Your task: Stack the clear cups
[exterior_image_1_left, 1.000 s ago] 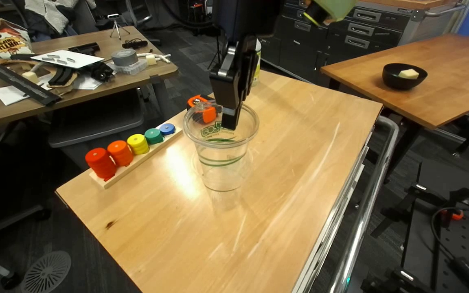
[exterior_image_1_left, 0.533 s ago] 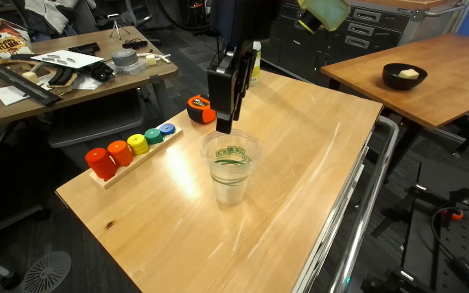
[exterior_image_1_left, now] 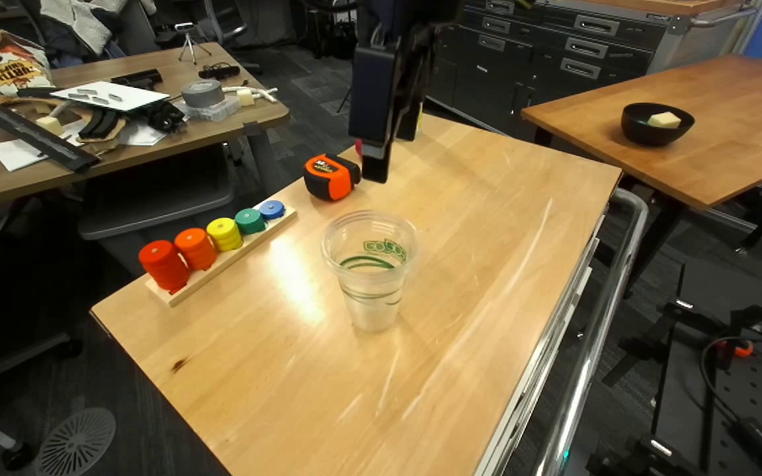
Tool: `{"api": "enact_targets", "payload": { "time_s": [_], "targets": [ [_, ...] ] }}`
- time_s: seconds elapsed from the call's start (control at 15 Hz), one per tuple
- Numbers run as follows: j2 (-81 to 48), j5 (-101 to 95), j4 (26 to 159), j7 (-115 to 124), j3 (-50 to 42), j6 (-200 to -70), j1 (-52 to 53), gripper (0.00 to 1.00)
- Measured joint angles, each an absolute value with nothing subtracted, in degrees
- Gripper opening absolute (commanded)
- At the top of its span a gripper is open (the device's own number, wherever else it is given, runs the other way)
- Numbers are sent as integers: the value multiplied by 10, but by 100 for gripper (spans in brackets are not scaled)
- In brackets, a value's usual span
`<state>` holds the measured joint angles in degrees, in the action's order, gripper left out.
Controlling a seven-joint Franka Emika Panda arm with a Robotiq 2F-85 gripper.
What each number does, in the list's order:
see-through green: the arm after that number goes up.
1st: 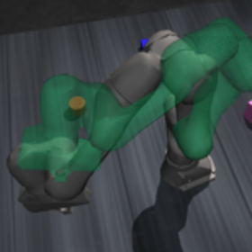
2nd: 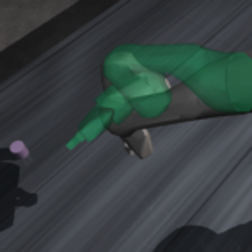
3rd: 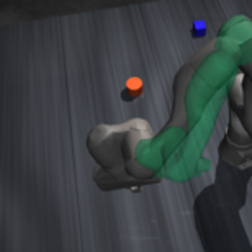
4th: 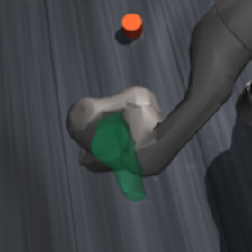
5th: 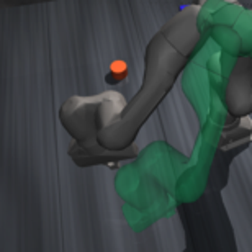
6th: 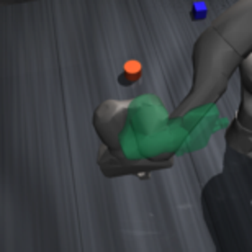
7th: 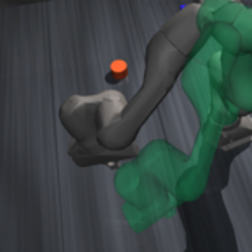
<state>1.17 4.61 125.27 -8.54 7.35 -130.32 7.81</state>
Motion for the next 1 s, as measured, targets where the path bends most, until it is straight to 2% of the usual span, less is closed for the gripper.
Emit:
{"api": "enact_targets", "payload": {
  "time_s": [0.73, 1.0],
  "targets": [
    [207, -46, 1258, 14, 27, -1127, 12, 100],
    [242, -55, 1277, 24, 14, -1078, -7, 100]
  ]
}}
